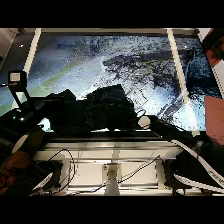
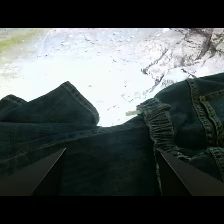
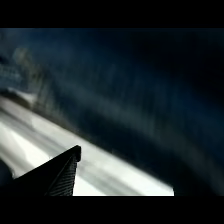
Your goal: Fold the clothes and pants, and hang the long-sleeved shirts on hangers.
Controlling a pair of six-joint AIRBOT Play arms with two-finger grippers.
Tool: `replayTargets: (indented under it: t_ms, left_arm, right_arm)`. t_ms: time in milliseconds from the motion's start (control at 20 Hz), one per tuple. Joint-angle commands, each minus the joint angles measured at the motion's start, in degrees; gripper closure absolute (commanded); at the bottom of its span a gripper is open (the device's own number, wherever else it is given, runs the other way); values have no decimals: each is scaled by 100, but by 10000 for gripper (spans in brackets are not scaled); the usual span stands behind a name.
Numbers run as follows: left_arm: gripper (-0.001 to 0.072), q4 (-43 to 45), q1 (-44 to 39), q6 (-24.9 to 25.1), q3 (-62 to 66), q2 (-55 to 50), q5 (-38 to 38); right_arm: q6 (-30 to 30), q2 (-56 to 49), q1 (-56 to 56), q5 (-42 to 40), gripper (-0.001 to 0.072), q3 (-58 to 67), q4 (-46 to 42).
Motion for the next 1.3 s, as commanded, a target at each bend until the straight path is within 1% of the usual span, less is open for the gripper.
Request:
replayTargets:
  t_ms: [0,100,200,250,300,350,400,450,550,650,800,950,1050,1150,1200,1250]
  left_arm:
    - [111,2,2,-4,-4,4,-2]
    - [111,2,2,-4,-4,4,-2]
    - [111,7,2,-2,-4,2,-2]
    - [111,24,2,-4,-4,-2,-2]
    - [111,81,2,-4,-4,-13,-2]
    - [111,142,2,-4,-4,-44,-2]
    - [111,190,7,-4,-7,-85,0]
    - [111,203,22,-4,-7,-133,-2]
    - [111,247,68,-7,-7,-225,0]
    - [111,256,181,-20,-7,-247,0]
    - [111,258,476,-162,-7,-236,0]
    - [111,256,787,-245,-9,-238,-2]
    - [111,258,938,-245,-17,-251,0]
    - [111,247,1003,-249,-105,-254,0]
    - [111,221,1001,-291,-208,-254,0]
    - [111,125,1001,-374,-343,-251,0]
  right_arm:
    - [81,-553,42,-466,89,393,79]
    - [304,-758,42,-675,93,551,81]
    - [313,-848,44,-909,108,730,210]
    - [310,-841,44,-1010,196,872,216]
    - [286,-841,44,-1001,315,1078,212]
    - [278,-841,42,-992,403,1340,203]
    - [275,-835,42,-994,513,1606,179]
    - [273,-831,42,-997,659,1917,92]
    - [275,-807,-42,-990,656,2531,-280]
    - [275,-710,-278,-997,656,3012,-463]
    - [291,-455,-922,-1005,656,3501,-450]
    - [295,-52,-1792,-931,656,3591,-455]
    - [295,181,-2448,-649,656,3589,-492]
    - [317,332,-3126,-256,657,3589,-756]
    - [426,372,-3445,-35,657,3567,-949]
    - [787,415,-3759,144,657,3469,-1180]
